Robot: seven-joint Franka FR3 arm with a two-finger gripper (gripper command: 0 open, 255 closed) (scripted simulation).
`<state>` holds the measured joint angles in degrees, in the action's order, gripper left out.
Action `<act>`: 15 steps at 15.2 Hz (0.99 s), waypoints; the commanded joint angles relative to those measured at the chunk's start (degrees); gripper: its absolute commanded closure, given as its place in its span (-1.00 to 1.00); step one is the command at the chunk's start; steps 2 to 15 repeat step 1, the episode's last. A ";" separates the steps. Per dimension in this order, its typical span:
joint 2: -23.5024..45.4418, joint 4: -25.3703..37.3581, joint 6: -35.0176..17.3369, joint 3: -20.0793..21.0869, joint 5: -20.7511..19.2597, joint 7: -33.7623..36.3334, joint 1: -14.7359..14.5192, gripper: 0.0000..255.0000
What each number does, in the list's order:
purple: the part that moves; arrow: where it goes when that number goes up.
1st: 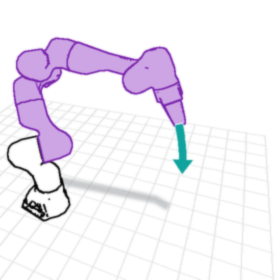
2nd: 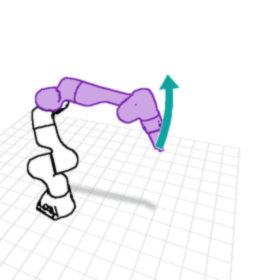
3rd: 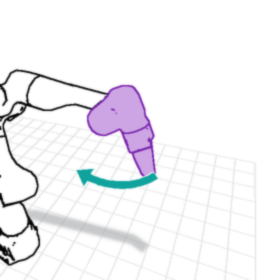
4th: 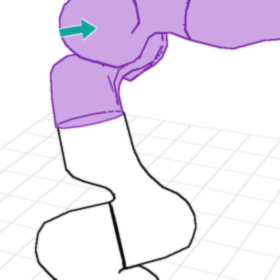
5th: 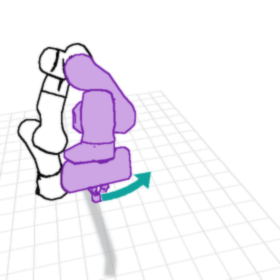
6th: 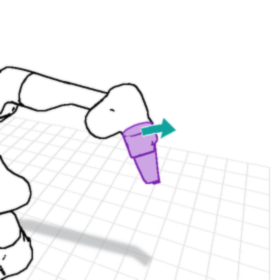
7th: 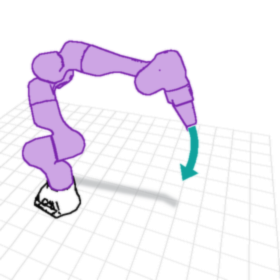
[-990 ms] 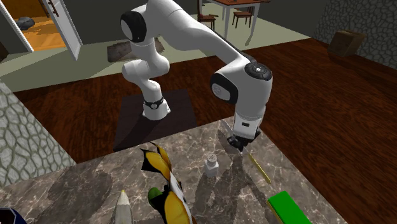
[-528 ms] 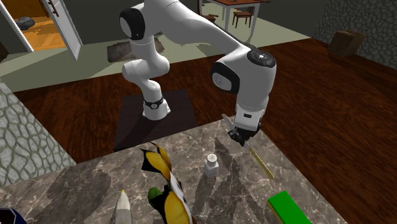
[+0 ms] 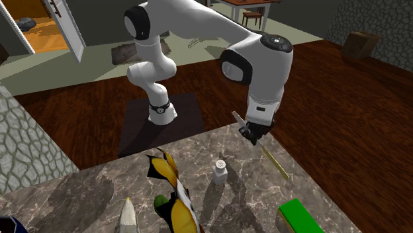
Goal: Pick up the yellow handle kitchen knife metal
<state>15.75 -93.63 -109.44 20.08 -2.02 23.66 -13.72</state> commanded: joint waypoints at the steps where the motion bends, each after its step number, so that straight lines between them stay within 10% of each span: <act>1: 0.11 0.64 0.57 0.00 -0.03 0.02 -0.04 1.00; 15: 0.11 0.64 0.57 0.00 -0.03 0.02 -0.04 1.00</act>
